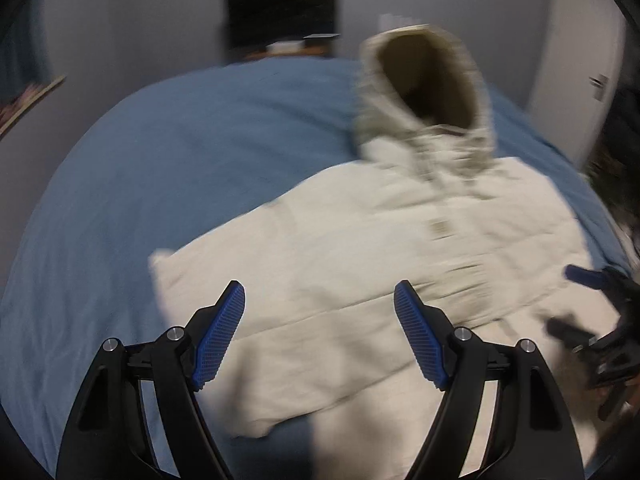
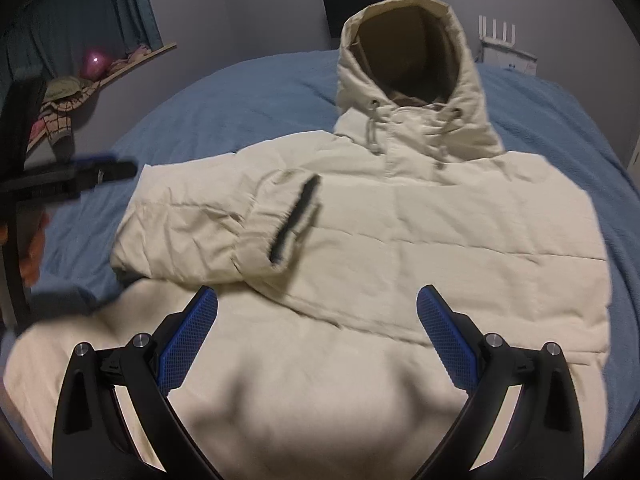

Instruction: Fold large clothes

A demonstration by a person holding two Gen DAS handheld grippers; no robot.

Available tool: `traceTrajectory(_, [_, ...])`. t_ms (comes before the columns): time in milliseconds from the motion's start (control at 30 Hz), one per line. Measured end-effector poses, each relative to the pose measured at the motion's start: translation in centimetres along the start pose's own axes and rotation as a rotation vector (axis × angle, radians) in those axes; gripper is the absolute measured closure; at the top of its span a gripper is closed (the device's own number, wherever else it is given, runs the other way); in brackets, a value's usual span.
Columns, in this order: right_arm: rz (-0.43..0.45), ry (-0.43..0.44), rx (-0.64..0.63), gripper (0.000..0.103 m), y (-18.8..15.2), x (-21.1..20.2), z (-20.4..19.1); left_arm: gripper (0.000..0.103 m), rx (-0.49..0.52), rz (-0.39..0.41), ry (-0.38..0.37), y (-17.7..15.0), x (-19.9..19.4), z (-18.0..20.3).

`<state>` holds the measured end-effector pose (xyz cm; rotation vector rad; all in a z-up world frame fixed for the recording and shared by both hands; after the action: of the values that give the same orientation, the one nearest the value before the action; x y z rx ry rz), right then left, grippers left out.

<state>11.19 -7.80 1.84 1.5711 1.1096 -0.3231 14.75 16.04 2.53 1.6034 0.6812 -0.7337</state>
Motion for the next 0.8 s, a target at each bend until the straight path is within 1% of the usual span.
traceTrajectory(67, [-0.023, 0.012, 0.045, 0.007, 0.5, 1.6, -0.7, 0.029, -0.049, -0.037, 0.016, -1.1, 1.1, -1.5])
traceTrajectory(167, [-0.05, 0.02, 0.07, 0.007, 1.1, 3.4, -2.0, 0.029, -0.151, -0.092, 0.014, -2.0, 3.1, -3.8])
traceTrajectory(200, [-0.051, 0.012, 0.069, 0.007, 1.3, 3.8, -2.3, 0.029, -0.189, -0.102, 0.012, -2.2, 3.4, -4.7])
traceTrajectory(333, [-0.059, -0.024, 0.052, 0.007, 2.1, 5.7, -3.7, 0.029, -0.291, -0.122, -0.002, -3.0, 4.4, -6.8])
traceTrajectory(433, [-0.086, -0.017, 0.062, 0.009, 2.8, 7.2, -4.1, 0.029, -0.335, -0.139, -0.016, -3.8, 4.8, -7.5])
traceTrajectory(500, [-0.114, -0.006, 0.099, 0.013, 3.2, 8.2, -3.7, 0.029, -0.348, -0.141, -0.02, -3.9, 4.9, -7.8])
traceTrajectory(533, [-0.126, 0.001, 0.125, 0.017, 3.2, 8.6, -3.4, 0.029, -0.349, -0.14, -0.019, -3.9, 5.0, -7.8])
traceTrajectory(600, [-0.157, 0.03, 0.165, 0.022, 3.0, 9.4, -3.0, 0.029, -0.345, -0.144, -0.019, -3.9, 5.1, -7.7])
traceTrajectory(700, [-0.207, 0.048, 0.195, 0.028, 2.0, 10.4, -2.7, 0.029, -0.332, -0.148, -0.017, -4.0, 5.2, -7.7])
traceTrajectory(800, [-0.234, 0.07, 0.236, 0.037, 1.2, 11.1, -2.4, 0.029, -0.318, -0.152, -0.011, -4.0, 5.4, -7.4])
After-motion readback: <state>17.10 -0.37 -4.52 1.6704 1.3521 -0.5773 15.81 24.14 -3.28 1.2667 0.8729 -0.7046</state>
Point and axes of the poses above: each gripper's, at about its wrist camera, not at the fingertips, and x roughly the way its jaws point, z to its right, y to its top, the point moved 3 cm from there along x, roughly the way its jaws point, and after that the axes turned 9 degrees about x, right-handed, at the moved point
